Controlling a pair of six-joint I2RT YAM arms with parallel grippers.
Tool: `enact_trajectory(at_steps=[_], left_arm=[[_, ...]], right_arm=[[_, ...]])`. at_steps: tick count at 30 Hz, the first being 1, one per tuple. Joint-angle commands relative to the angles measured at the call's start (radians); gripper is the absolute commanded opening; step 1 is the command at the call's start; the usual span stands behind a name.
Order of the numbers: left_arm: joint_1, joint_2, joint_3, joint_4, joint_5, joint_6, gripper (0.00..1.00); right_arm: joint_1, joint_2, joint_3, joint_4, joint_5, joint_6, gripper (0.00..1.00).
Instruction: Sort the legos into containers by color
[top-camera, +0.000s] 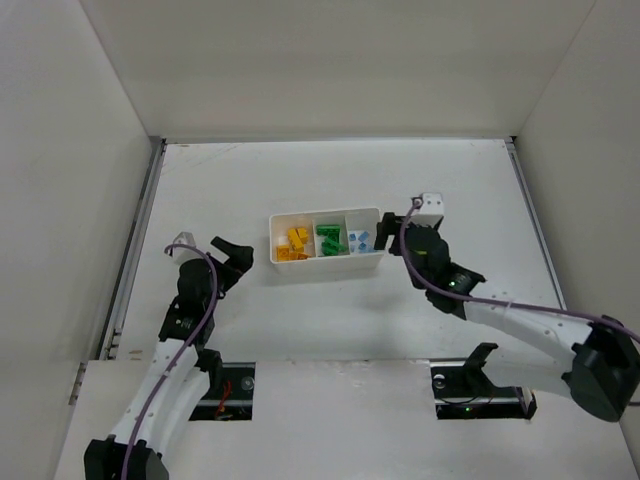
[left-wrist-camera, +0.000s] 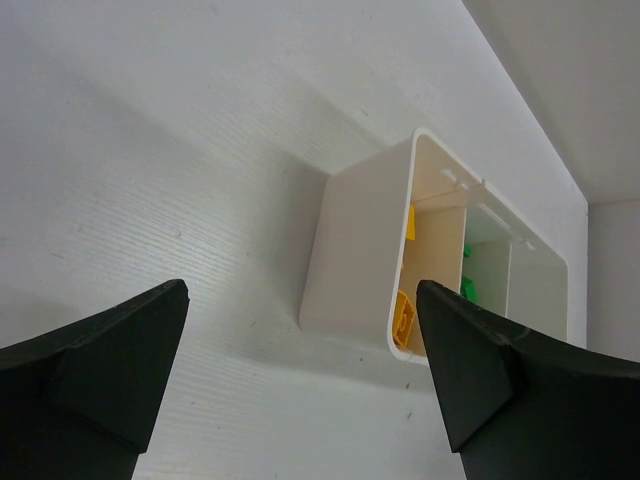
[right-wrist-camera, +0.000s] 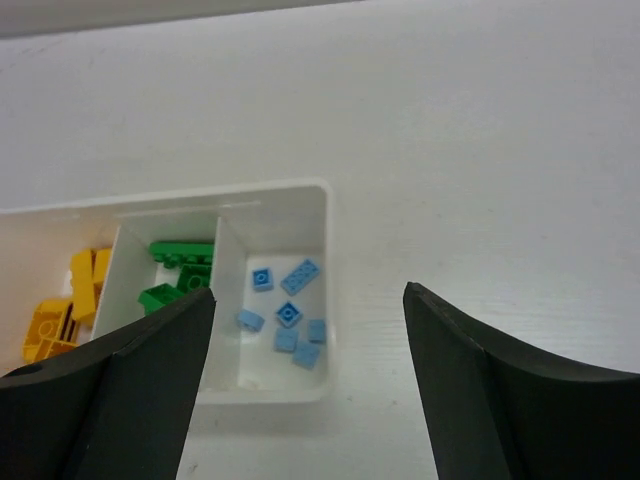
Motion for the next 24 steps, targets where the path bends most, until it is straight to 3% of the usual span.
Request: enact_trajectory(at_steps=[1, 3, 7, 13, 18, 24], left_arm=[[0.008, -0.012, 0.005, -0.026, -0.029, 0.001, 1.00], [0.010, 0.000, 0.006, -0.031, -0.034, -0.002, 1.00], [0.008, 0.038, 0.020, -0.031, -0.032, 0.010, 1.00], [-0.025, 0.077, 0.037, -0.016, -0.017, 0.004, 1.00], [-0.053, 0.094, 0.034, 0.009, -0.022, 0.012, 1.00], [-0.056, 0.086, 0.019, 0.014, -0.014, 0.016, 1.00]], right_arm=[[-0.037, -0.118, -0.094, 0.025, 0.104, 0.097, 0.85], [-0.060, -0.184, -0.160, 0.004, 0.138, 0.140, 1.00], [-0.103, -0.285, -0.254, -0.094, 0.224, 0.273, 1.00], [-0.184, -0.474, -0.360, -0.227, 0.222, 0.468, 1.00], [-0.198, -0.571, -0.427, -0.237, 0.190, 0.511, 1.00], [-0.204, -0.542, -0.449, -0.219, 0.184, 0.522, 1.00]])
